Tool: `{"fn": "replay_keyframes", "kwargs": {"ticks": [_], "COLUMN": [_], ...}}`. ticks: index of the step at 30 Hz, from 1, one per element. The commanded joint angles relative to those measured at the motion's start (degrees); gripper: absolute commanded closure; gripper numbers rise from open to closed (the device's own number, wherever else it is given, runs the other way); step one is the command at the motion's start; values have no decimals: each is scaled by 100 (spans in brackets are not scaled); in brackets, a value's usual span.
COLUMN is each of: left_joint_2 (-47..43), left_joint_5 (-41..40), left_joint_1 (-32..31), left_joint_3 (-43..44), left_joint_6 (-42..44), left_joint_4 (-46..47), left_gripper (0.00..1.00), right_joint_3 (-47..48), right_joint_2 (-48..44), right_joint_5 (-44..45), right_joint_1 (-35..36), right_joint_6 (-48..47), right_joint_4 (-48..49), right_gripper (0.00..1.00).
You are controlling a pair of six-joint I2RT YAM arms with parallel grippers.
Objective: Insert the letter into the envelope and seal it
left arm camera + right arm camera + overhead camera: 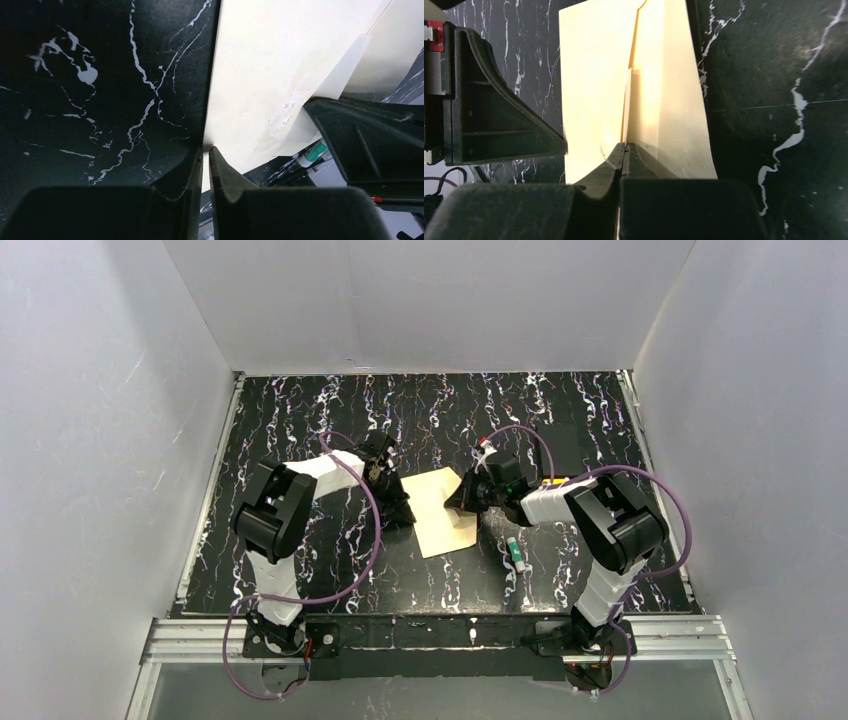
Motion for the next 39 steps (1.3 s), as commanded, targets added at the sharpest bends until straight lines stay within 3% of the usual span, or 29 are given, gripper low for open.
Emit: {"fn": "replay_keyframes", "kwargs": {"ticks": [1,5,13,17,20,24,28,33,39], "left_joint_2": [206,184,178,174,152,148,179,195,212], "left_joint_5": [-88,-1,-174,-181,-191,-176,-139,-131,-87], "left_joint_1": [-51,-45,-42,-43,-42,-42,-42,-42,-42], "left_joint_3": [-90,-221,-272,-268,-278,-296,-318,-336,-326], "left_joint_6": [-295,-561,-484,-458,-457,-475,-475,-475,-510], "left_joint_4": [-67,69,-54,-62,-57,-37,-26,-26,-34], "left_gripper": [91,92,93,93,93,93,93,94,94], "right_joint_3": [96,63,567,626,621,608,748,861,941], "right_joint_2": [64,-104,-731,-888,-985,-995,-808,-623,-418], "right_joint_5": [11,198,976,1234,1378,1539,1485,1397,1301], "right_joint_1": [159,220,196,194,194,194,188,189,185], "right_joint_6": [105,169,-110,-193,-198,-155,-144,-147,-87], "right_joint_4": [134,-7,-1287,-1580,-1764,-1991,-2178,-2310,-2411], "right_gripper": [99,97,54,42,48,68,81,89,90]}}
